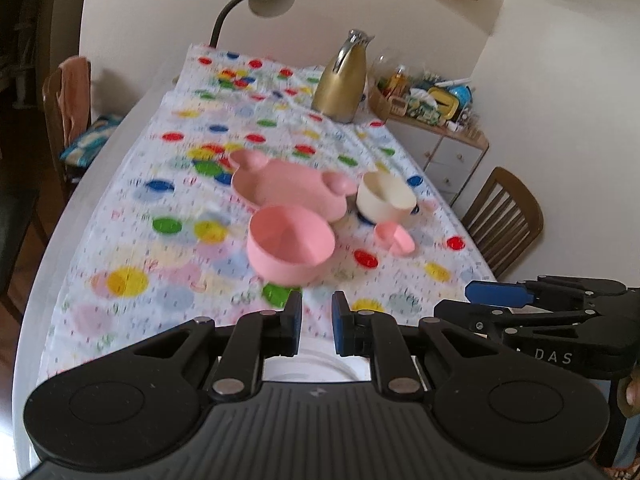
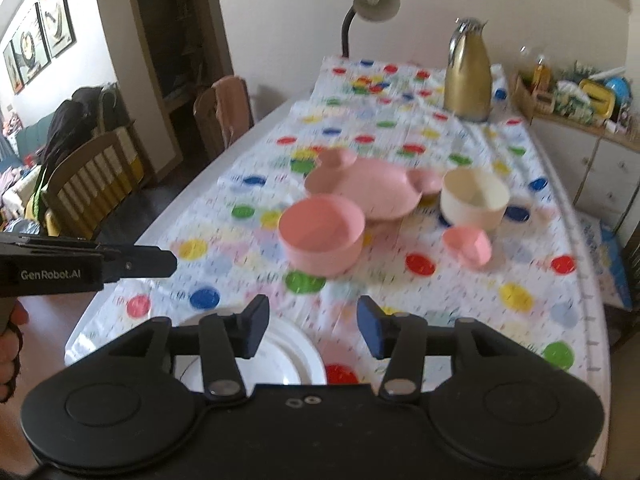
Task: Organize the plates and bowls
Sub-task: 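Reach the left gripper to the pink bear-shaped plate rim and close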
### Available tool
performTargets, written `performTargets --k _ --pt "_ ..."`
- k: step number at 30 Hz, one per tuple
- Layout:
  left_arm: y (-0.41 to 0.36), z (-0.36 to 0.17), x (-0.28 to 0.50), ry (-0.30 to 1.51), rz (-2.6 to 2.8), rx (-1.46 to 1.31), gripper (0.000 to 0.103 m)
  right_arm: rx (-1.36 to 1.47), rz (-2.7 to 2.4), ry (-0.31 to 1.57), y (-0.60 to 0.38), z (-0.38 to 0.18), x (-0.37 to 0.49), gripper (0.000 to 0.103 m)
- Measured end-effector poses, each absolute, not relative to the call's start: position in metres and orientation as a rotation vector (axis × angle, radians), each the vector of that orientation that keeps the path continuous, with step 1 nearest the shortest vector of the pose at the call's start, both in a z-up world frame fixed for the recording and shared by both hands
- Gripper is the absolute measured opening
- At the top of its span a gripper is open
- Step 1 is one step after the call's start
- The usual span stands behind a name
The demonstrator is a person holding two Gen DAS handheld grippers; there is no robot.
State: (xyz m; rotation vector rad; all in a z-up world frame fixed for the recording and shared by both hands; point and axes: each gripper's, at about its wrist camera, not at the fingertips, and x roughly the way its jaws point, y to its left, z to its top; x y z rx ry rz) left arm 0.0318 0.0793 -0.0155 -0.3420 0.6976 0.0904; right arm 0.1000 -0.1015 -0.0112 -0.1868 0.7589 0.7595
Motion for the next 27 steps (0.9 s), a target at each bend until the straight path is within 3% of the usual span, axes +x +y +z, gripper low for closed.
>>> performTargets --k 9,12,14,16,19,27 --pt "0.078 -0.005 0.065 0.67 0.128 -0.325 0.019 -0.155 0.724 0.654 -0.099 0.008 0.119 0.077" --pt "0.08 -0.003 0.079 0.665 0.151 -0.317 0.032 -0.143 0.716 0.634 -0.097 0.009 0.132 0.082" --pt "0.082 -0.002 0.087 0.654 0.17 -0.313 0.067 -0.137 0.708 0.628 -0.095 0.009 0.143 0.087" --pt "0.084 -0.001 0.096 0.636 0.206 -0.299 0.077 -0.138 0.7 0.623 -0.092 0.007 0.153 0.09" --pt "0.088 -0.004 0.114 0.652 0.214 -0.297 0.077 -0.137 0.683 0.603 -0.091 0.003 0.166 0.1" --pt "0.1 -0.022 0.166 0.692 0.253 -0.253 0.081 -0.119 0.616 0.608 -0.076 -0.016 0.215 0.103"
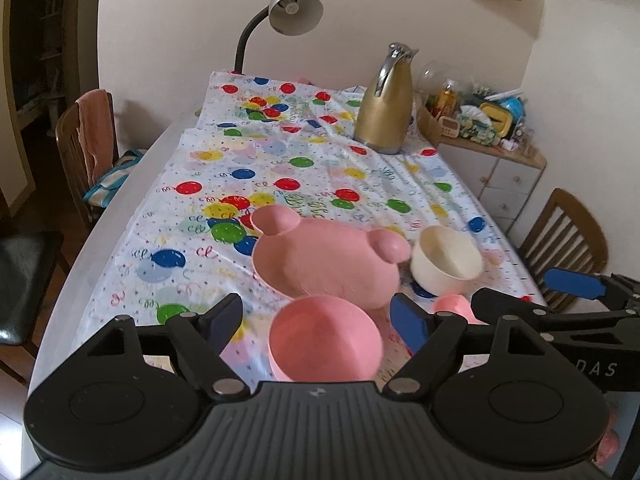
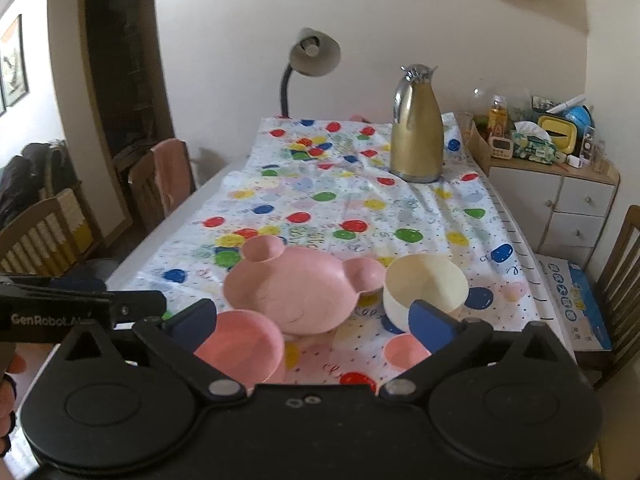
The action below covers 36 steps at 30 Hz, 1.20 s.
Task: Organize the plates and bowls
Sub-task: 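Reach the left gripper to the pink bear-shaped plate rim and close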
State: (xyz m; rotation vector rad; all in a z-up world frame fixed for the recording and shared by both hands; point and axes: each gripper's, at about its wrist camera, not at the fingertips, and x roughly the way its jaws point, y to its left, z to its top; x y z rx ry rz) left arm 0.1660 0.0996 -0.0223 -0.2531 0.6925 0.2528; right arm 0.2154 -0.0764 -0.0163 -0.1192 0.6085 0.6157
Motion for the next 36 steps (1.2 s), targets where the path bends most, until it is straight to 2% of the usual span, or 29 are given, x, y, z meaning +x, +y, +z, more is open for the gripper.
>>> performTargets --k 15,21,23,30,36 --pt "0.149 -0.075 0.263 0.792 0.35 -0.285 0.081 -0.065 0.534 0.811 -0.039 -0.077 0.314 0.099" --pt "0.17 -0.098 0.294 0.845 0.385 -0.322 0.081 -0.016 0.546 0.934 -0.024 -0.103 0.341 0.089" --pt "0.178 -0.106 0.304 0.862 0.393 -0.323 0.081 0.001 0.546 0.97 -0.02 -0.11 0.348 0.081" --pt "0.193 -0.126 0.33 0.906 0.392 -0.331 0.081 0.039 0.52 1.058 -0.012 -0.13 0.369 0.068" --pt "0.201 -0.141 0.341 0.939 0.42 -0.346 0.08 0.065 0.495 1.083 -0.014 -0.138 0.38 0.052"
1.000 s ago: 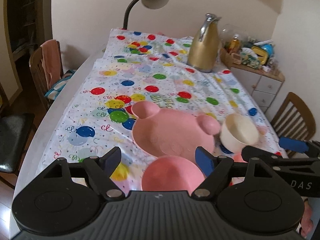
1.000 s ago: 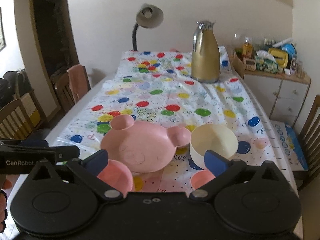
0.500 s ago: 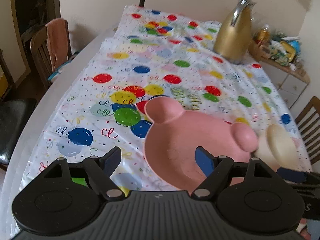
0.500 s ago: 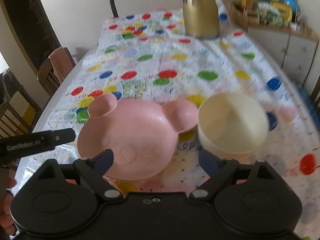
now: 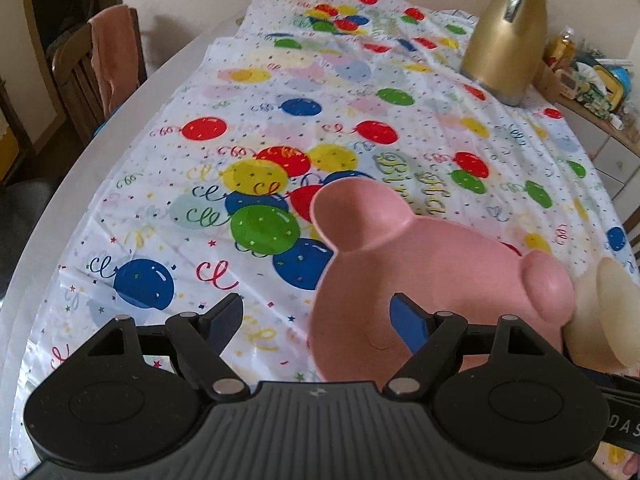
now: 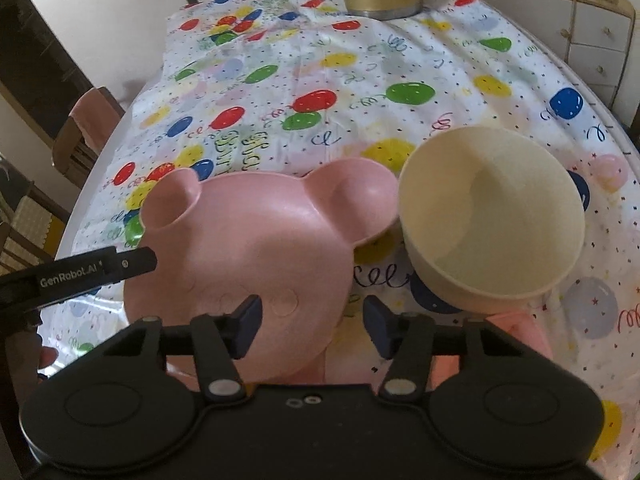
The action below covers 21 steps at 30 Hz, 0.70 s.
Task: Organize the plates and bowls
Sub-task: 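Reach the left gripper to the pink bear-shaped plate rim and close, then lift the pink bear-shaped plate with the left gripper and carry it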
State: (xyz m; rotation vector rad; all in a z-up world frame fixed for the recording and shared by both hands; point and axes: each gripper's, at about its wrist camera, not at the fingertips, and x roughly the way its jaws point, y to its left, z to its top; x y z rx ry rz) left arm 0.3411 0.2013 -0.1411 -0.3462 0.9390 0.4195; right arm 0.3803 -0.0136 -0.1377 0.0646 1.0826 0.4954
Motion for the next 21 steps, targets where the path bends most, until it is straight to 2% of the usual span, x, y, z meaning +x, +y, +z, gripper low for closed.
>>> performTargets --k 1,4,6,7,8,10,14,21 --pt "0.203 -0.1431 0.3423 0.945 0.424 -0.352 0.079 0.061 0.486 1.091 -0.0134 -0.1393 0.3823 0.049" --pt "0.2054 -0.1475 0.3448 0.959 0.403 -0.371 0.057 0.066 0.478 1.107 -0.0134 -0.1426 0.3859 0.037" --pt "0.2048 -0.1492 0.3456 0.961 0.397 -0.373 0.049 0.079 0.481 1.112 -0.0146 -0.1439 0.3868 0.033" --pt "0.2044 -0.1499 0.3457 0.961 0.394 -0.377 0.037 0.086 0.48 1.112 -0.0151 -0.1439 0.3869 0.029" --pt "0.2048 -0.1508 0.3462 0.964 0.386 -0.385 0.029 0.094 0.482 1.112 -0.0154 -0.1439 0.387 0.025" --pt "0.2053 -0.1522 0.3469 0.969 0.37 -0.404 0.024 0.1 0.474 1.114 -0.016 -0.1441 0.3875 0.022" --pt "0.2047 -0.1521 0.3478 0.972 0.373 -0.39 0.02 0.087 0.459 1.112 -0.0168 -0.1446 0.3889 0.009" --pt "0.2067 -0.1473 0.3424 0.969 0.367 -0.391 0.019 0.056 0.481 1.081 -0.0161 -0.1424 0.3852 0.009"
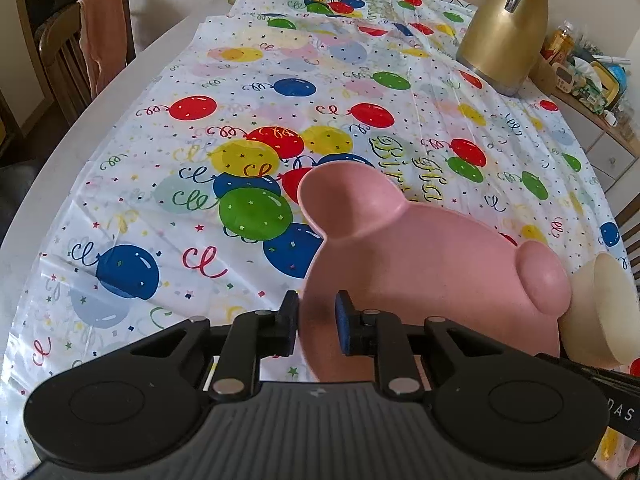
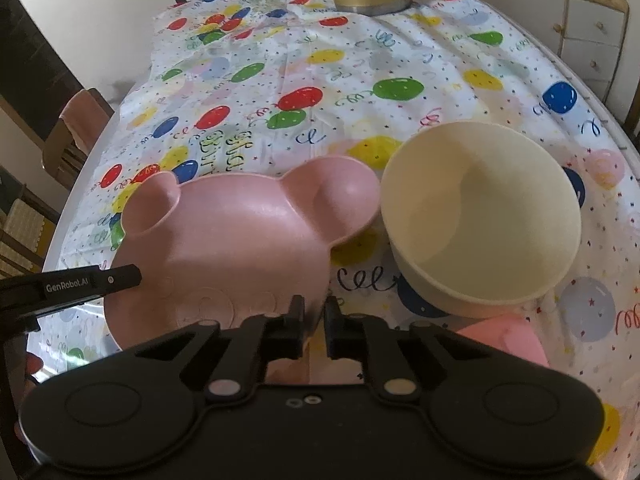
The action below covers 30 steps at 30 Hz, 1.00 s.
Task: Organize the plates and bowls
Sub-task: 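Lift the pink bear-shaped plate with the left gripper and carry it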
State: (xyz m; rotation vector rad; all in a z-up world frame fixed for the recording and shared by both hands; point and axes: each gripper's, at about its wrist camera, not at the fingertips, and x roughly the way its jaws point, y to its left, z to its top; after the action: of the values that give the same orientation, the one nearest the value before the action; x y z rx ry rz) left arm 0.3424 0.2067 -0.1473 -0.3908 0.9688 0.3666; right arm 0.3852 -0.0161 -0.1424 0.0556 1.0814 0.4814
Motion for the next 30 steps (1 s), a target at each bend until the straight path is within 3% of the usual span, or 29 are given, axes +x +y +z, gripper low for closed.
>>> performTargets --k 18,30 --pt "0.203 -0.104 0.315 0.893 0.361 -0.386 0.019 0.02 0.548 0.972 -0.019 -0.104 0.366 0.009" --pt "0.179 -0.062 0.253 0.857 0.364 -0.37 0.019 0.002 0.597 0.922 -0.04 -0.066 0.316 0.009"
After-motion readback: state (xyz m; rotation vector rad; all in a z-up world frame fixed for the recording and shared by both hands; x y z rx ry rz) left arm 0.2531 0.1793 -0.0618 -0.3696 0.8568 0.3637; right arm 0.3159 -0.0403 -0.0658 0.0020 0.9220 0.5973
